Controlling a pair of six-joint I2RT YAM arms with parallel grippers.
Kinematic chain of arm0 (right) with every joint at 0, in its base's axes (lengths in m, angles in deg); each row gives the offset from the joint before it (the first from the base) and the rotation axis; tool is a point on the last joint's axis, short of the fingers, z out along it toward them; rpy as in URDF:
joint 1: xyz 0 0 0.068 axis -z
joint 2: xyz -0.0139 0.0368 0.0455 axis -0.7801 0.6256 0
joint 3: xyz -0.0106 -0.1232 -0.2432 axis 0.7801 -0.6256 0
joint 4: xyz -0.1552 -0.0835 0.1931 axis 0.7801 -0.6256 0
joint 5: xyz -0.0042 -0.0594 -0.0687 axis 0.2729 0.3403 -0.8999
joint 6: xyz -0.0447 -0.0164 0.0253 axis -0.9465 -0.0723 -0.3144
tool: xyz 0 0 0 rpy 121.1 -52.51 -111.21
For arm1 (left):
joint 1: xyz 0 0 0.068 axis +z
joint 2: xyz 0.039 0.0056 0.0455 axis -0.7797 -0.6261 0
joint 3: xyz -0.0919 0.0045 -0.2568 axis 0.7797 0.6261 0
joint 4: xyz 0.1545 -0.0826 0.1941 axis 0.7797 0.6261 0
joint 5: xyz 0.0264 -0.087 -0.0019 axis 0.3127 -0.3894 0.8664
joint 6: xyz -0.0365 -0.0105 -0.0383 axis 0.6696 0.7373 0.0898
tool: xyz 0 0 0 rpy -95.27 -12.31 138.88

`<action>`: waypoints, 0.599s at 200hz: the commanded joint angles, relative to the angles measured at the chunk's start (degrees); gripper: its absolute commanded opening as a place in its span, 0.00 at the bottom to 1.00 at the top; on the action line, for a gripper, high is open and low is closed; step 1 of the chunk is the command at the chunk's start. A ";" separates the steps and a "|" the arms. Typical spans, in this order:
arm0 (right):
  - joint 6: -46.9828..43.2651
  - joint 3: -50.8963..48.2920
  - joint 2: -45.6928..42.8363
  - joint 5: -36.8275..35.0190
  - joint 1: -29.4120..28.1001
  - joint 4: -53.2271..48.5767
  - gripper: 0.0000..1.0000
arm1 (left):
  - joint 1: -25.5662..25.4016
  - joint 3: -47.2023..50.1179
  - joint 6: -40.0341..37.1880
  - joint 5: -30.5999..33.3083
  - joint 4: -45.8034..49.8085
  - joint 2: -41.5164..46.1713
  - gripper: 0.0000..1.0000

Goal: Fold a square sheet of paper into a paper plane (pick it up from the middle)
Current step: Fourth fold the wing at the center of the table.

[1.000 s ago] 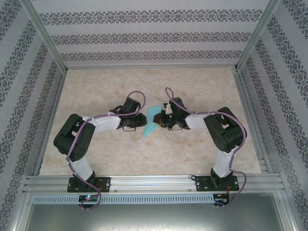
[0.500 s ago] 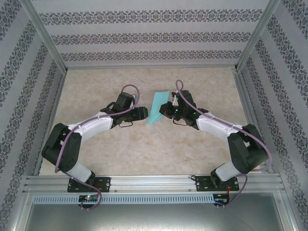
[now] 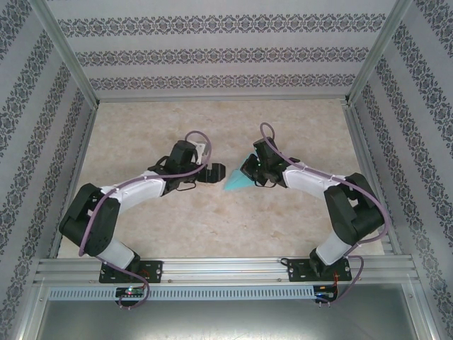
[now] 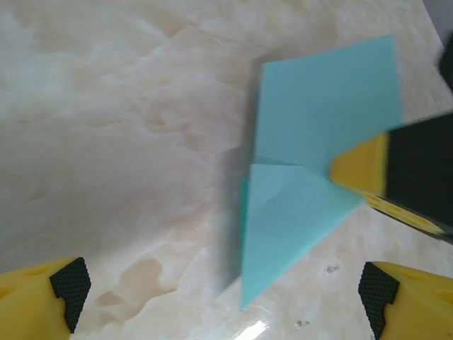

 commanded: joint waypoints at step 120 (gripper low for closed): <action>15.58 0.62 2.61 3.58 2.78 -5.75 0.09 | -10.00 1.22 -28.77 -0.51 -23.54 -16.30 0.78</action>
